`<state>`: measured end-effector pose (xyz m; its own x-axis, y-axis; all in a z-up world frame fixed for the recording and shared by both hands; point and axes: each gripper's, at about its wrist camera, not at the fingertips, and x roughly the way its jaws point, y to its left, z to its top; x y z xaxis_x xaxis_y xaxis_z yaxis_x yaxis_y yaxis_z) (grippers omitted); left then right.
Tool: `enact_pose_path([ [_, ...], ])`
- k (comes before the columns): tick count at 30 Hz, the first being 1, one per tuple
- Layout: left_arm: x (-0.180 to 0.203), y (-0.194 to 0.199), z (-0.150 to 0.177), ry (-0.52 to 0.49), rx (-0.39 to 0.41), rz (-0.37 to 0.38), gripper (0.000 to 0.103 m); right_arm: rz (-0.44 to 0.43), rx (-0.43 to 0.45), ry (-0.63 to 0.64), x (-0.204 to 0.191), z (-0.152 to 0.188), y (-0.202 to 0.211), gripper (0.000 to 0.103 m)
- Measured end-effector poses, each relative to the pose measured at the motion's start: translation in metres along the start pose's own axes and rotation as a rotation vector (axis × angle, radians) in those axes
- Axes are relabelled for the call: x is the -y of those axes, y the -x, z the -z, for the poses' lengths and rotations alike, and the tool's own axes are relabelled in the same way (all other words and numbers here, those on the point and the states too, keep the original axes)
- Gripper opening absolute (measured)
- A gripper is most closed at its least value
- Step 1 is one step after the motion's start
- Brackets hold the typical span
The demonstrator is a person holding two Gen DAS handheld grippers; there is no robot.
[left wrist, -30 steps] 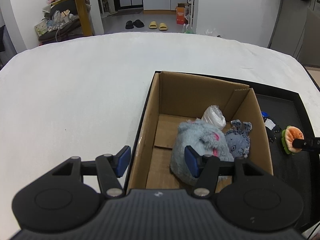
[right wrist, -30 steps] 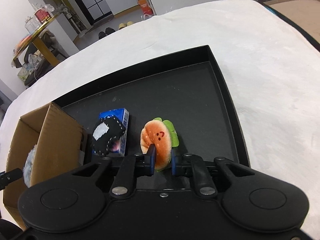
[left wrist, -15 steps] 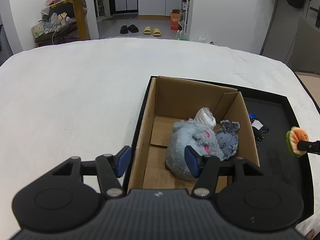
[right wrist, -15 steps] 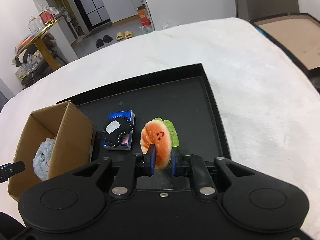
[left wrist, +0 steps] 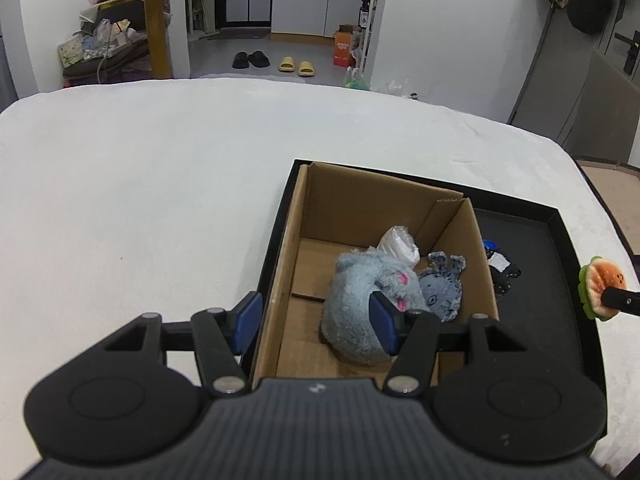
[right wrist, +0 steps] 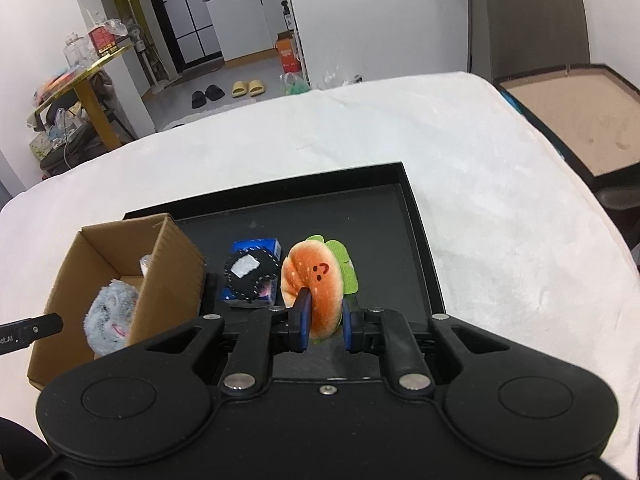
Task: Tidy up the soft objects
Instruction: 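Lift the hamburger plush with the right tool into the box and release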
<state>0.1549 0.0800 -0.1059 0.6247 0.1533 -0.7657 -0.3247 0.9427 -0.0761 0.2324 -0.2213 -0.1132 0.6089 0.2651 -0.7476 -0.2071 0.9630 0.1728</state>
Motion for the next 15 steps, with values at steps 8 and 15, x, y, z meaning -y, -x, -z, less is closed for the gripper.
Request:
enact_pose_path([
  [8, -0.001, 0.001, -0.001, -0.021, 0.004, 0.027, 0.057, -0.016, 0.034, 0.027, -0.018, -0.004, 0.016, 0.016],
  [15, -0.005, 0.000, 0.006, -0.007, 0.023, 0.037, 0.054, -0.067, 0.061, 0.063, -0.046, -0.011, 0.024, 0.016],
])
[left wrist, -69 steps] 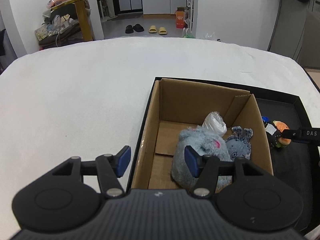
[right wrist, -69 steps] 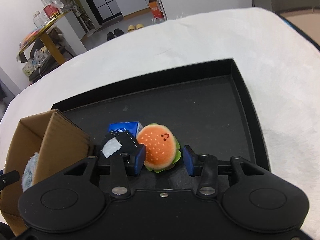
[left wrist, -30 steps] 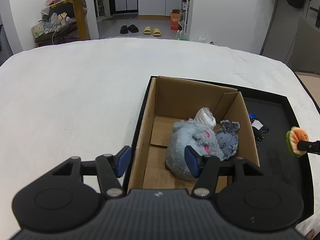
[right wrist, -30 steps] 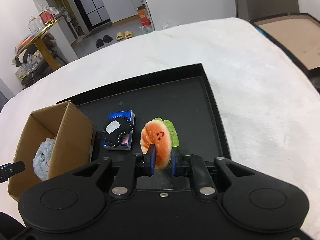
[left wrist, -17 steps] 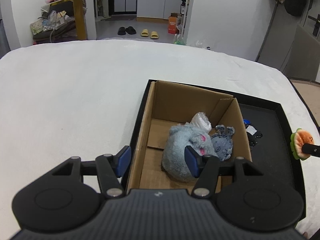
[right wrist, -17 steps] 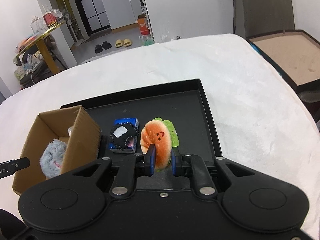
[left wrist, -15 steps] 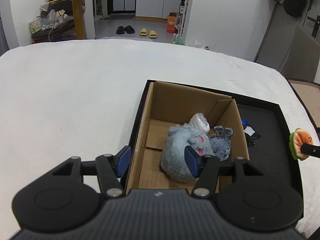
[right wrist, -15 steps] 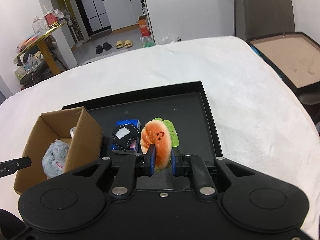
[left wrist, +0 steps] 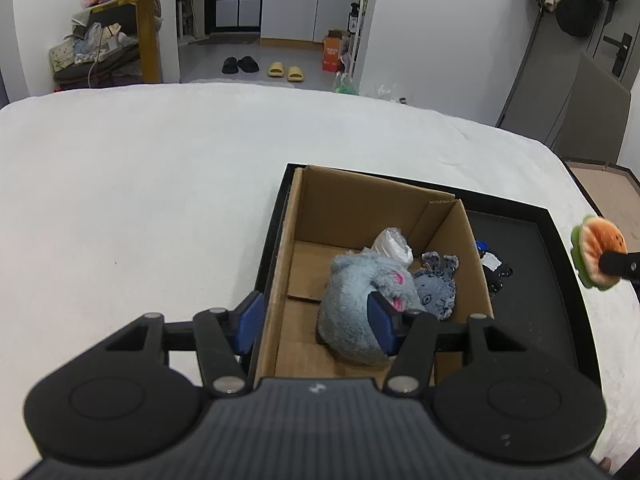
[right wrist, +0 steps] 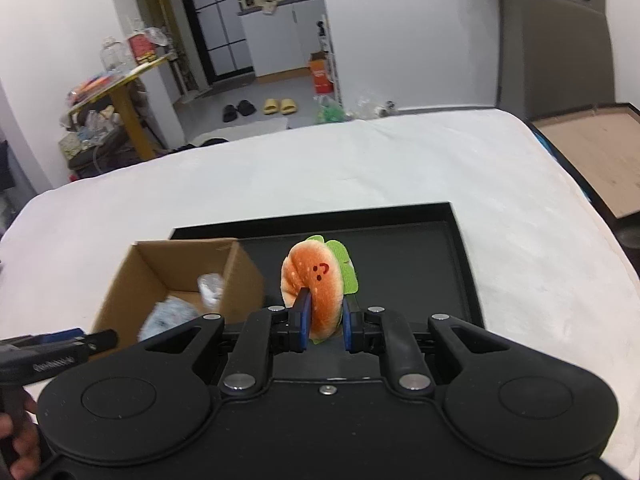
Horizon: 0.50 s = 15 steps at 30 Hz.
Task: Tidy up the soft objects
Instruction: 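Lift the hamburger plush with the right tool into the box and release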
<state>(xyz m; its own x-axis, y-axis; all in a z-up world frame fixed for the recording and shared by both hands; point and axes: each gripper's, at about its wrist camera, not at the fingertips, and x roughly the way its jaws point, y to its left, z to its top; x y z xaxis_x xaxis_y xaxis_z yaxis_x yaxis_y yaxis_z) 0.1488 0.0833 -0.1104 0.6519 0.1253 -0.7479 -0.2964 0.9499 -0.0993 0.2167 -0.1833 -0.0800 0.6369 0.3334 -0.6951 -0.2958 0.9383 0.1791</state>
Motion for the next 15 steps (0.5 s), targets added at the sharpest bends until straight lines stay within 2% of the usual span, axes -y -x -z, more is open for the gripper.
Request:
enact_pose_path([
  [7, -0.011, 0.002, 0.000, 0.048, 0.026, 0.034, 0.050, -0.038, -0.015, 0.046, -0.034, -0.006, -0.006, 0.016],
  [10, -0.015, 0.001, 0.001, 0.062, 0.032, 0.052, 0.046, -0.056, -0.021, 0.070, -0.049, -0.009, -0.011, 0.016],
  [12, -0.017, 0.001, 0.001, 0.070, 0.033, 0.057, 0.038, -0.064, -0.024, 0.090, -0.061, -0.012, -0.015, 0.016],
  [15, -0.020, 0.000, 0.001, 0.082, 0.038, 0.059, 0.034, -0.082, -0.034, 0.110, -0.077, -0.014, -0.019, 0.016],
])
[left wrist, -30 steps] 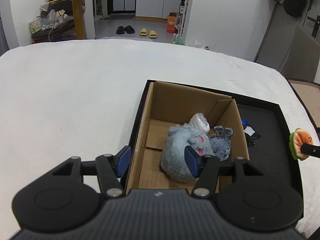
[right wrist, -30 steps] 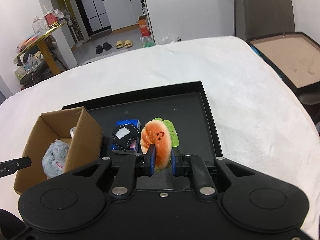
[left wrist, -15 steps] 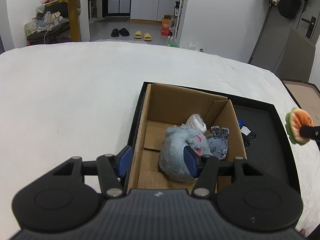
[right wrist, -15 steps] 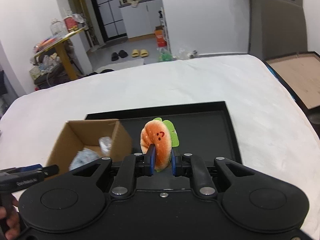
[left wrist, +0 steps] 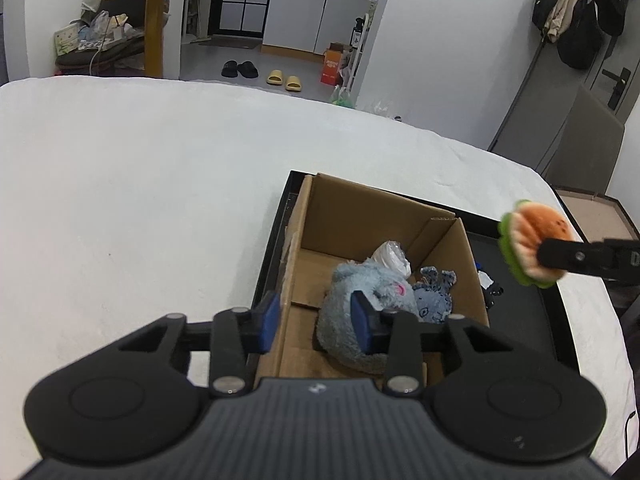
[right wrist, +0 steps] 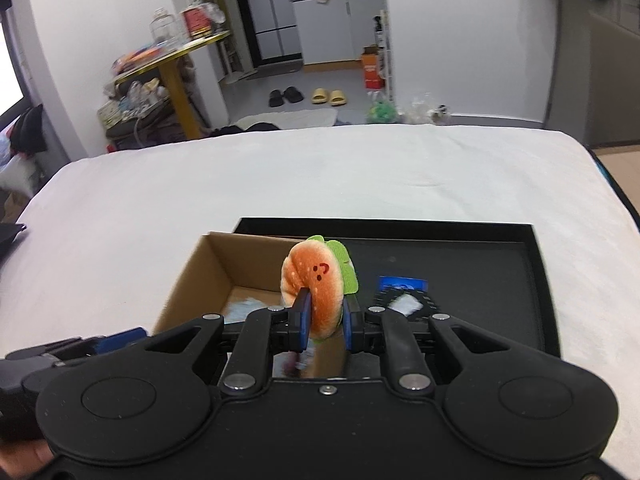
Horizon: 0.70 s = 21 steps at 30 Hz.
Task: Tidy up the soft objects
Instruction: 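Lift the hamburger plush with the right tool into the box and release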
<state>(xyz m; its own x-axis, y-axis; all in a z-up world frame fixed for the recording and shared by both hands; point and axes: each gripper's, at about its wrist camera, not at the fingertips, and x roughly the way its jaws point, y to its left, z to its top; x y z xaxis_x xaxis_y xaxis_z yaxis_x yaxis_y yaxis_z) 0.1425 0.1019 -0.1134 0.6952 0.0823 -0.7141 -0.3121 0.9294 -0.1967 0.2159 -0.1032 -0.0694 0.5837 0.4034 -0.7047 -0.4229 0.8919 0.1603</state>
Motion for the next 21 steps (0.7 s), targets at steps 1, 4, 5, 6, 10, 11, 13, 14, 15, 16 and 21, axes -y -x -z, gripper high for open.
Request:
enact_pose_path([
  [1, -0.002, 0.000, 0.000, 0.008, 0.002, 0.003, 0.032, -0.007, -0.005, 0.005, -0.005, -0.002, -0.003, 0.016],
  [4, -0.006, -0.003, -0.001, 0.031, 0.000, 0.005, 0.028, -0.028, -0.014, 0.029, -0.021, -0.006, -0.008, 0.016],
  [5, -0.008, -0.004, -0.001, 0.037, -0.001, 0.007, 0.028, -0.033, -0.019, 0.038, -0.026, -0.007, -0.011, 0.016],
  [6, -0.009, -0.005, -0.001, 0.041, -0.003, 0.008, 0.027, -0.036, -0.023, 0.045, -0.030, -0.009, -0.014, 0.017],
  [10, -0.013, -0.008, 0.000, 0.062, -0.010, 0.006, 0.019, -0.059, -0.036, 0.061, -0.046, -0.016, -0.024, 0.017],
  [11, -0.015, -0.008, 0.000, 0.070, -0.010, 0.004, 0.015, -0.063, -0.036, 0.067, -0.051, -0.018, -0.026, 0.017],
  [13, -0.018, -0.009, 0.001, 0.084, -0.012, 0.000, 0.011, -0.079, -0.035, 0.072, -0.060, -0.022, -0.031, 0.018],
  [14, -0.020, -0.009, 0.001, 0.091, -0.012, 0.001, 0.008, -0.098, -0.034, 0.069, -0.063, -0.024, -0.034, 0.023],
  [15, -0.022, -0.009, 0.001, 0.096, -0.013, 0.002, 0.008, -0.129, -0.033, 0.066, -0.066, -0.025, -0.037, 0.028],
  [16, -0.023, -0.010, 0.001, 0.100, -0.014, 0.002, 0.008, -0.151, -0.040, 0.066, -0.068, -0.026, -0.041, 0.030],
  [21, -0.026, -0.011, 0.002, 0.107, -0.016, 0.002, 0.008, -0.146, -0.065, 0.046, -0.063, -0.021, -0.042, 0.031],
])
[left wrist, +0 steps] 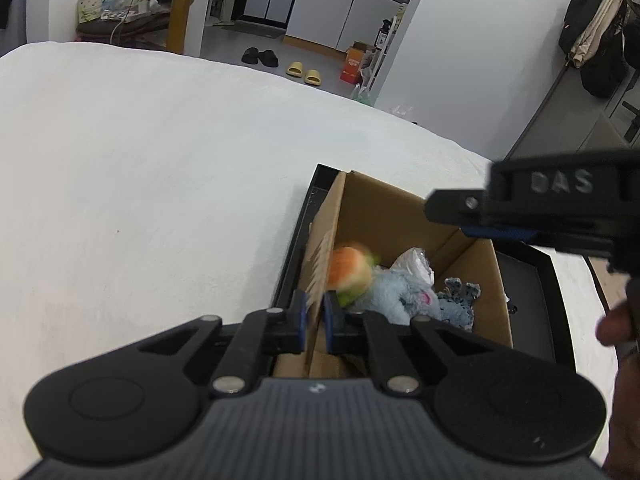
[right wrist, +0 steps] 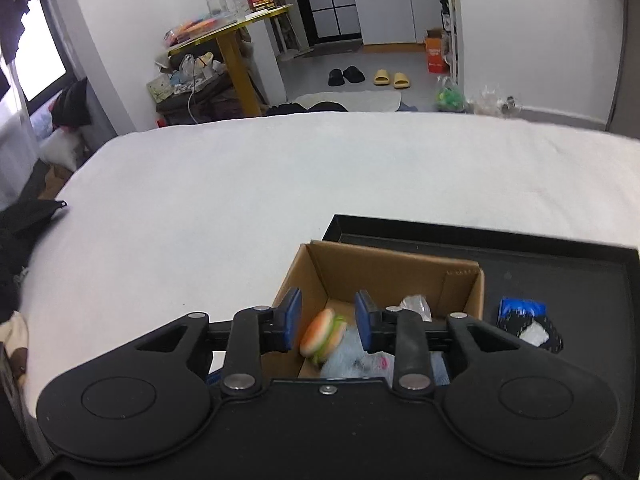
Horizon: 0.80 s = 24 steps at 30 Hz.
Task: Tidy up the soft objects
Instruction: 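Lift the hamburger plush with the right tool into the box and release, then lower the right tool onto the black plush with white patch and close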
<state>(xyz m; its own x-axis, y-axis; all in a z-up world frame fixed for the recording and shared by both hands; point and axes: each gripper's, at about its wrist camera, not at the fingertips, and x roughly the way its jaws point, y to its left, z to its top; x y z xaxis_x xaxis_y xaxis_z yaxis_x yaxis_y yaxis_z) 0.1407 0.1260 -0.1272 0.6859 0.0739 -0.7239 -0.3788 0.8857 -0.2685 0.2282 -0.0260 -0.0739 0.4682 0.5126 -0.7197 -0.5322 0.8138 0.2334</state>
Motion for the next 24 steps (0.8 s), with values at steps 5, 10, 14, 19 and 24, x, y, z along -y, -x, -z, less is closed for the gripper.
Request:
enact_pose_path([
  [5, 0.006, 0.001, 0.001, -0.022, 0.003, -0.011, 0.008, 0.034, -0.004, -0.021, 0.021, 0.017, 0.018, 0.031],
  [10, 0.012, 0.003, 0.001, -0.042, 0.000, -0.027, 0.008, 0.054, -0.012, -0.043, 0.040, 0.034, 0.027, 0.031],
  [14, 0.016, 0.006, -0.001, -0.057, -0.001, -0.048, 0.008, 0.045, -0.014, -0.055, 0.050, 0.043, 0.034, 0.031],
  [19, 0.024, 0.006, -0.001, -0.083, 0.000, -0.073, 0.009, 0.029, -0.009, -0.065, 0.057, 0.044, 0.038, 0.033],
  [24, 0.034, 0.008, 0.001, -0.130, 0.000, -0.104, 0.015, 0.025, 0.016, -0.072, 0.066, 0.044, 0.046, 0.043],
])
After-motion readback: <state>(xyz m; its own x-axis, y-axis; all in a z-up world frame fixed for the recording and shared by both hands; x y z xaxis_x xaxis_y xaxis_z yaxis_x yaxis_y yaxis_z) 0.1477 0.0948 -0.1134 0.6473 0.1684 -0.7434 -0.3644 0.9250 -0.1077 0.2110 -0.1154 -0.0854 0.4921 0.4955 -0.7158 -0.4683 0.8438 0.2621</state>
